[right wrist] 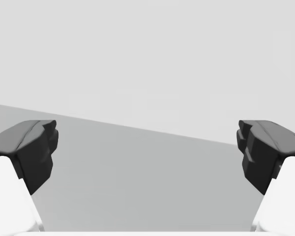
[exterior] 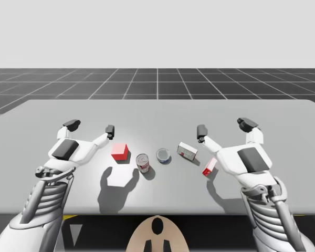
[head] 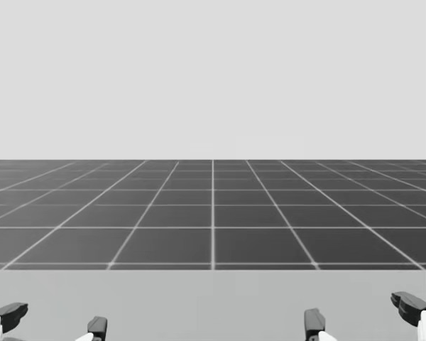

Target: Find the red cube and pick it up.

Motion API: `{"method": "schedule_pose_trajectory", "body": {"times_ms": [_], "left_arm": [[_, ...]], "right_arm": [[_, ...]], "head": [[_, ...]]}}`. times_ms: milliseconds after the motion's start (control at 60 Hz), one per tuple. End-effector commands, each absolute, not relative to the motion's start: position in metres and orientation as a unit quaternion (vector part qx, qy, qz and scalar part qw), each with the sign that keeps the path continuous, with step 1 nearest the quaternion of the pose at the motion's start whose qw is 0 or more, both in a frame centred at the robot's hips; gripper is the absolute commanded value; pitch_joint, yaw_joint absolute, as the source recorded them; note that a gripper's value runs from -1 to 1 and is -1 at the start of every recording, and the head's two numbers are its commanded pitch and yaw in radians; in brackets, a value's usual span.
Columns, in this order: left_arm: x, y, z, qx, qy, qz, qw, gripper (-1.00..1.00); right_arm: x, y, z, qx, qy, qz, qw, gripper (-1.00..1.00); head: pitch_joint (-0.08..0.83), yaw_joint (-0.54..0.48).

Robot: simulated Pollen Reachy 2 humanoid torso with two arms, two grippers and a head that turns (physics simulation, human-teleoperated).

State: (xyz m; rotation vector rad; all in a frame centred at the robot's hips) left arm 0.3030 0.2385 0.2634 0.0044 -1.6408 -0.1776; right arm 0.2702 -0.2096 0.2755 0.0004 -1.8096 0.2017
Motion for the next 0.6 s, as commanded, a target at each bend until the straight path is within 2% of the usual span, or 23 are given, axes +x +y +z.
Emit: {"method": "schedule_pose_trajectory", "body": {"times_ms": [17,217,600], "left_arm": [[0.303,0.2385,0.2634,0.004,-0.731,-0.08,0.678,-1.0],[0.303,0.2392,0.2635,0.004,-0.731,-0.079,0.678,-1.0],[0.3031,0.2403,0.2639,0.007,-0.731,-0.077,0.678,-1.0]], "right_arm": [[0.2681,-0.209,0.2755,-0.006,-0.785,0.071,0.616,-1.0],[0.2716,-0.2103,0.276,-0.006,-0.782,0.071,0.619,-1.0],[0.2729,-0.2104,0.2751,-0.011,-0.782,0.074,0.619,-1.0]], "head": [[0.013,0.0],[0.061,0.0],[0.367,0.02]]}}
